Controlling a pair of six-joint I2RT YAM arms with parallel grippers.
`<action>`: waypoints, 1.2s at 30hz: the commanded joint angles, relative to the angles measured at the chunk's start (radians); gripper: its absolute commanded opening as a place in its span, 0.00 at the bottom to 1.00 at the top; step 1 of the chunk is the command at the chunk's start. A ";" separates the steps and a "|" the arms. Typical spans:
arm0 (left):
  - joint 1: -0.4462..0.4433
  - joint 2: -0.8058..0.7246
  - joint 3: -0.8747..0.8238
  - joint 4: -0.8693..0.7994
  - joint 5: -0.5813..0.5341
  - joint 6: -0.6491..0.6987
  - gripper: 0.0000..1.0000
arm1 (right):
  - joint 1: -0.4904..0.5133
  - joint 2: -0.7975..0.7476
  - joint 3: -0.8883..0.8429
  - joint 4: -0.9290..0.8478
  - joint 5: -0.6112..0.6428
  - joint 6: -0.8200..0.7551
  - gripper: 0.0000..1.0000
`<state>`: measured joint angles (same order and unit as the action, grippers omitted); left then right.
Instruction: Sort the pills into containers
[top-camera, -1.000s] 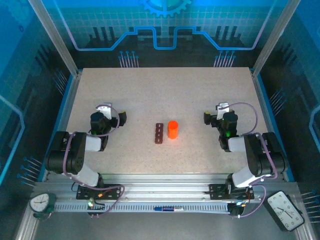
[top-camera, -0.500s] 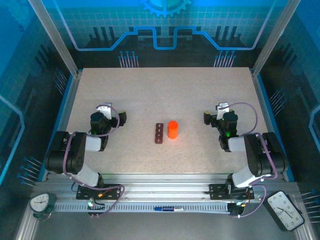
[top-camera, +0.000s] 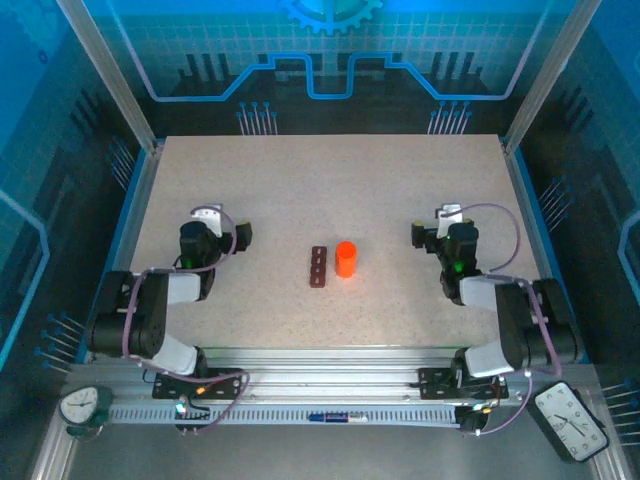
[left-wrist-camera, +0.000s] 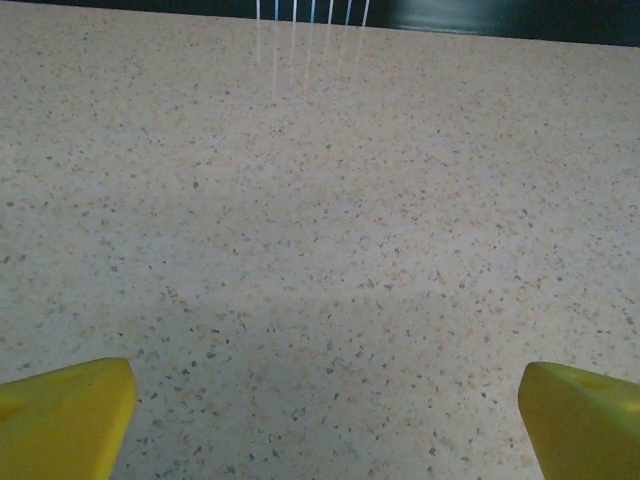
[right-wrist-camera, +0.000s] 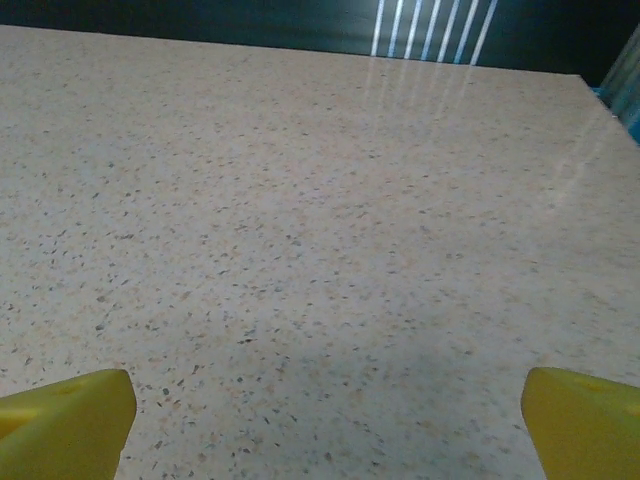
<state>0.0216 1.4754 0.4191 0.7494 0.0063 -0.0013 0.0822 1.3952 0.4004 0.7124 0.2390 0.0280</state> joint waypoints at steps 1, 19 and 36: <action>0.002 -0.118 0.083 -0.186 -0.028 -0.015 0.99 | 0.008 -0.129 0.121 -0.259 0.091 0.087 1.00; -0.117 -0.411 0.286 -0.880 -0.058 -0.468 0.99 | 0.240 -0.161 0.571 -0.944 -0.389 0.322 1.00; -0.282 -0.322 0.297 -0.870 -0.106 -0.471 0.99 | 0.670 0.019 0.571 -1.026 0.033 0.191 1.00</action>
<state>-0.2527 1.1454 0.6933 -0.1265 -0.0834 -0.4477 0.7277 1.3926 0.9890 -0.3168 0.2050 0.2417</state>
